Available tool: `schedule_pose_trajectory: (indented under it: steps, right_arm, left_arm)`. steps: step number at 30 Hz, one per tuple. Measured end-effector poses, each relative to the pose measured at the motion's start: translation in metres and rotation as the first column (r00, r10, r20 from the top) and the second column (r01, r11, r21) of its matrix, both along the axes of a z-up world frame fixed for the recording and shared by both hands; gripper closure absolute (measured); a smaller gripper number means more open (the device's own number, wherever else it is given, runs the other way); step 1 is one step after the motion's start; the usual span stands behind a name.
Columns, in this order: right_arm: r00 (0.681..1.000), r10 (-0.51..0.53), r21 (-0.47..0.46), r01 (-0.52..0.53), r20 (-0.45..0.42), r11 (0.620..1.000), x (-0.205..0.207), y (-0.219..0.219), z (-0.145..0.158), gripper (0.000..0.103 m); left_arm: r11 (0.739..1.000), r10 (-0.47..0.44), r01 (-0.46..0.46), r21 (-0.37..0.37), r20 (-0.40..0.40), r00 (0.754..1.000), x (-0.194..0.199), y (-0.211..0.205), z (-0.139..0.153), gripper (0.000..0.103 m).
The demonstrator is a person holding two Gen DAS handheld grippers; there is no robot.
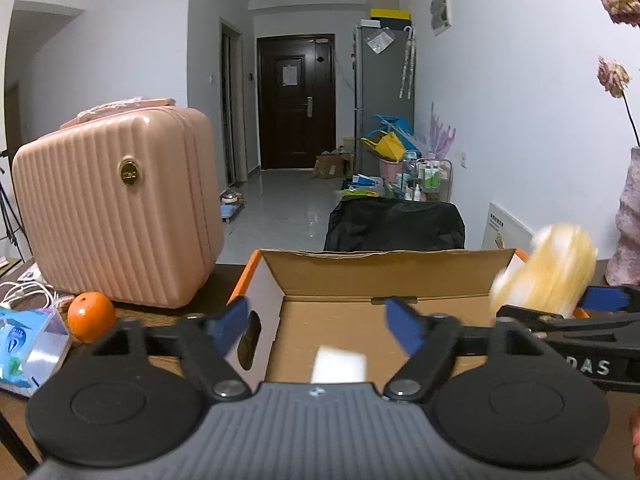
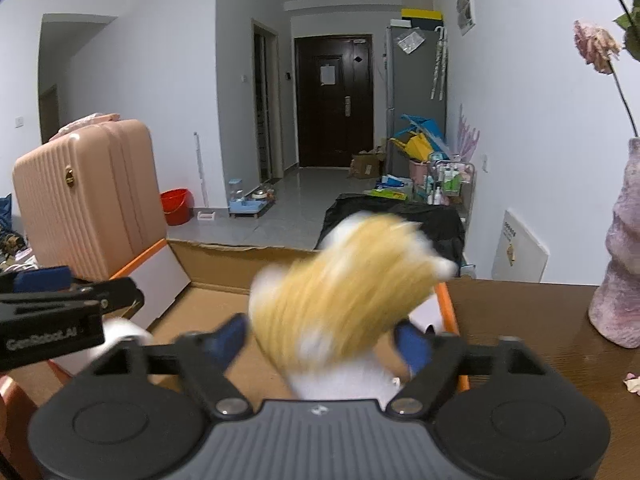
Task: Organize soft objects
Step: 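Open both grippers to drop the sponge and plush sheep into the box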
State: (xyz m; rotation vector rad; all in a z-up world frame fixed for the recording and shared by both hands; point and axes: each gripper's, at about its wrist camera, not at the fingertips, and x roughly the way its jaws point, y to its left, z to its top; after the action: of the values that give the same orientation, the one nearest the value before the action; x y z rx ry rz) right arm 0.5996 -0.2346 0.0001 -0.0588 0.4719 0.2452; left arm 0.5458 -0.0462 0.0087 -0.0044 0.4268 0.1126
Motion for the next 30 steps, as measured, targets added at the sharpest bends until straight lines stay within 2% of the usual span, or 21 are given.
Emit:
schedule_pose_trajectory:
  steps: [1,2,4,30]
  right_arm:
    - [1.0,-0.007,-0.003,0.007,0.008,1.0,-0.001,0.0,0.001,0.005]
    - [1.0,-0.012,-0.007,0.012,0.011,1.0,-0.002,0.0,0.002,0.004]
    - [1.0,-0.018,-0.008,0.018,0.013,1.0,-0.004,0.0,0.004,0.002]
    - [0.999,-0.028,-0.04,0.029,0.046,0.999,-0.028,0.002,0.02,0.0]
  left_arm:
    - [1.0,0.017,-0.017,-0.002,0.002,1.0,-0.001,0.001,0.001,0.002]
    - [0.999,0.034,-0.034,0.005,0.014,0.999,-0.002,0.001,0.002,0.0]
    - [0.998,0.048,-0.049,0.026,0.026,0.999,-0.003,0.002,0.003,0.0]
    - [0.999,0.045,-0.045,-0.019,0.034,0.998,-0.017,0.007,0.014,0.0]
